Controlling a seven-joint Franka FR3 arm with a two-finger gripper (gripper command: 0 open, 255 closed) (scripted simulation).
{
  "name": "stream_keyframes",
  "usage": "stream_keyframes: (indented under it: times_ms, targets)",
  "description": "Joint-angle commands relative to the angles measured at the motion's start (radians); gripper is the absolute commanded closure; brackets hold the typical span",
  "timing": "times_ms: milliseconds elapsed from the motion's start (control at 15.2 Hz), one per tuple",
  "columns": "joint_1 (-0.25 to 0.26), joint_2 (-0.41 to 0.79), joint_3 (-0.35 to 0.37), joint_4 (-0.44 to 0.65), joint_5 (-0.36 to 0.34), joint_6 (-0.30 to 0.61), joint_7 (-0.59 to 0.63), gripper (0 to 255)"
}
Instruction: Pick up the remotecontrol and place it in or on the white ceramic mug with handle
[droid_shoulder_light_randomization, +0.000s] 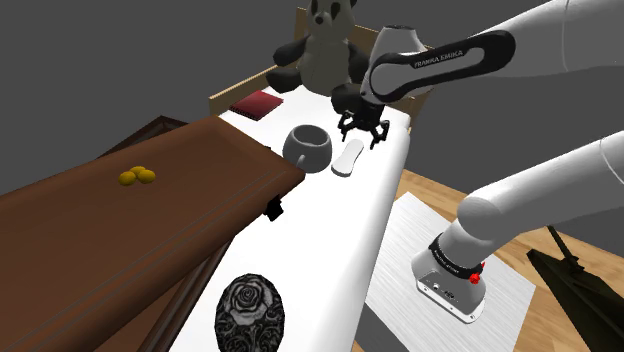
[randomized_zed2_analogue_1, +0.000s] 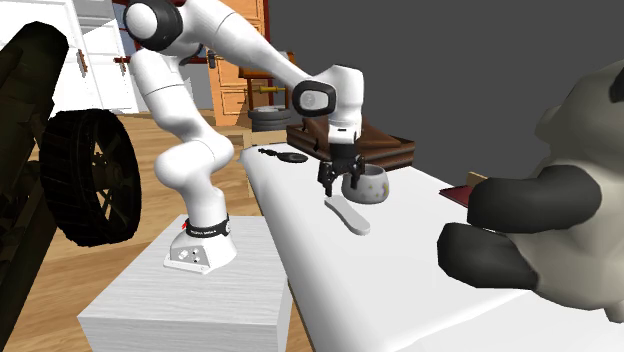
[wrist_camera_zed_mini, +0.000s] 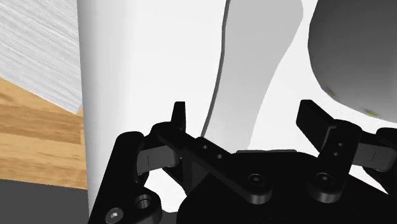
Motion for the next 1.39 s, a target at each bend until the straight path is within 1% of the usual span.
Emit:
stream_keyframes:
  times_ms: [0,66,528,1056,1122,1320]
  targets:
    - [-0.034,0.076,0.014,0.008,-0.001,0.079,0.1,0]
    - [-0.034,0.077,0.014,0.008,-0.001,0.079,0.101,0]
    - [-0.037,0.153,0.027,-0.037,-0.011,0.2,0.111,0]
    - [-0.037,0.153,0.027,-0.037,-0.011,0.199,0.111,0]
    - [-0.037,0.153,0.027,-0.037,-0.011,0.199,0.111,255]
    - [-0.037,0.153,0.027,-0.037,-0.011,0.199,0.111,255]
